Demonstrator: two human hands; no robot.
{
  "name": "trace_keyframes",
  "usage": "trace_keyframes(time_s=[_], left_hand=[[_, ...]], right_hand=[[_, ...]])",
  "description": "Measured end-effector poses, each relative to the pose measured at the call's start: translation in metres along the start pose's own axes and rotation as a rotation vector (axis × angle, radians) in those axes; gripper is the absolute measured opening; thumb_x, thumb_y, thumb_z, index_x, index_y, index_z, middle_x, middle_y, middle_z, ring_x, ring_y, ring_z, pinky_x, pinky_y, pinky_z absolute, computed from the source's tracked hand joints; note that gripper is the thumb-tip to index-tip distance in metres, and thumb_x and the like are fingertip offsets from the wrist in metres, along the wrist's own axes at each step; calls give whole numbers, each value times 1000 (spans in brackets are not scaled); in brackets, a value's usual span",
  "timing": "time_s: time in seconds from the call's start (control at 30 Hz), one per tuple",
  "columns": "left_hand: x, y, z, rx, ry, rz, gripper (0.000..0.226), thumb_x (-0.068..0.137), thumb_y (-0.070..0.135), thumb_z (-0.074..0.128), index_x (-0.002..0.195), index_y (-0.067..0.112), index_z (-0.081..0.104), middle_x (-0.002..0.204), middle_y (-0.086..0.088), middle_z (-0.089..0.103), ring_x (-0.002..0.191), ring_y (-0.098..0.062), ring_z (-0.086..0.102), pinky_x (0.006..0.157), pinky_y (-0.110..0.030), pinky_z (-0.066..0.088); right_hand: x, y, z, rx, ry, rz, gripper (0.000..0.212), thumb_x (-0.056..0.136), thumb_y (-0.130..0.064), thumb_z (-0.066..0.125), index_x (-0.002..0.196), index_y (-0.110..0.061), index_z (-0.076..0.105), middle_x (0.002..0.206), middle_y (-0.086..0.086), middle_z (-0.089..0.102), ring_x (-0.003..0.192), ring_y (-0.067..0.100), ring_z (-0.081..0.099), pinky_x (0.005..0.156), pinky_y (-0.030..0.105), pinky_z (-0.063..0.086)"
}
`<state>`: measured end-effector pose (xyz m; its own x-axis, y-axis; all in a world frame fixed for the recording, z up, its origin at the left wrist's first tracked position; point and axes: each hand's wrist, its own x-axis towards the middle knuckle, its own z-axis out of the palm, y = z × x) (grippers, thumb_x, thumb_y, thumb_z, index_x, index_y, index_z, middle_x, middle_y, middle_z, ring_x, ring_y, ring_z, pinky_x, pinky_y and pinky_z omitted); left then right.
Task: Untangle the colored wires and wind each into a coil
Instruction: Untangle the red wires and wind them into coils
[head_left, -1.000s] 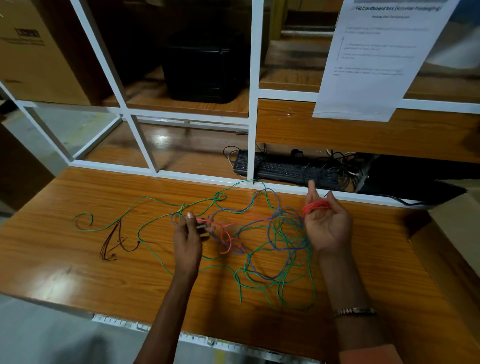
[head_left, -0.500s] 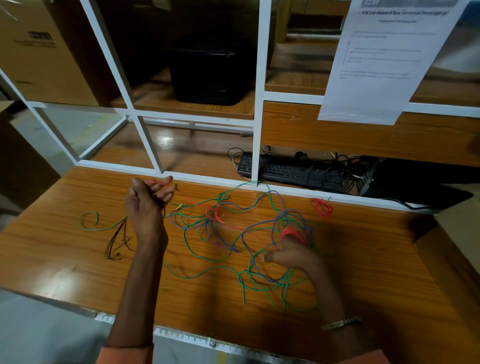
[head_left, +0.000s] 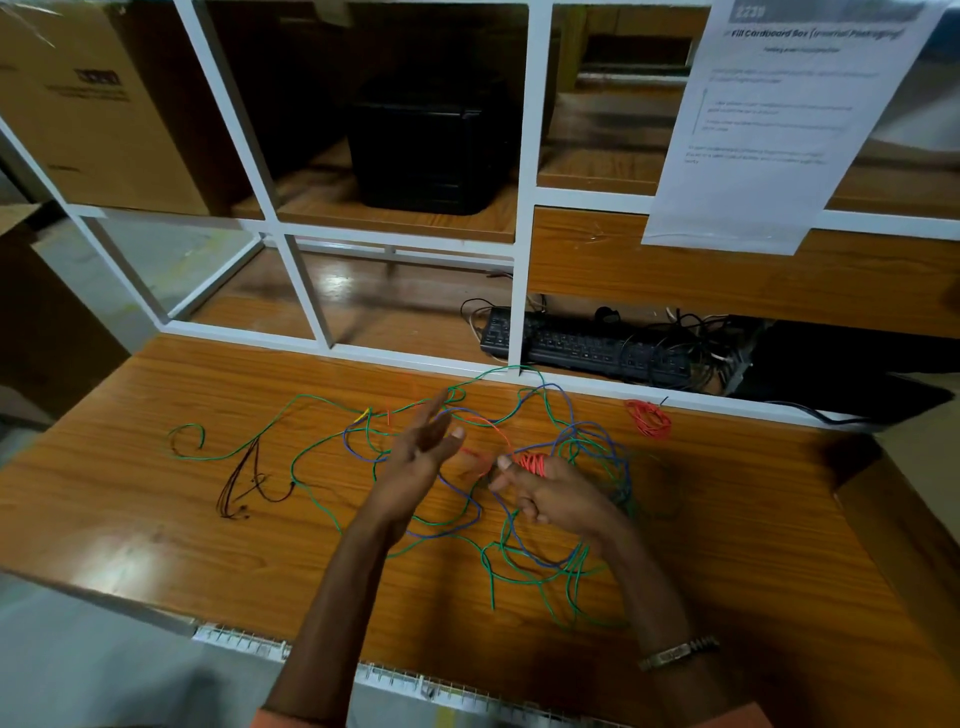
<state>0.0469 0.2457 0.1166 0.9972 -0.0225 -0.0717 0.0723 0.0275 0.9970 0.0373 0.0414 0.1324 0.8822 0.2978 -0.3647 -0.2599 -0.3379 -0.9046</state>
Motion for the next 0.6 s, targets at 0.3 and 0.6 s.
trace_keyframes(time_s=[0.3,0.6], left_hand=[[6,-22,20,398,-89,99,42,100,19,69,140,27,59,122,3,67,105,-7,65,79,-18,54],[-3,-9,6,737,61,145,26,86,70,69,91,46,79,59,13,56,53,0,54,54,-28,35]], right_hand=[[-6,-8,-5,220,36,-183,41,107,-35,51,103,-4,77,56,5,32,45,9,30,52,28,27],[-11,-21,-43,1085,-43,-315,45,105,-35,46,99,0,74,41,-8,28,39,8,15,48,24,28]])
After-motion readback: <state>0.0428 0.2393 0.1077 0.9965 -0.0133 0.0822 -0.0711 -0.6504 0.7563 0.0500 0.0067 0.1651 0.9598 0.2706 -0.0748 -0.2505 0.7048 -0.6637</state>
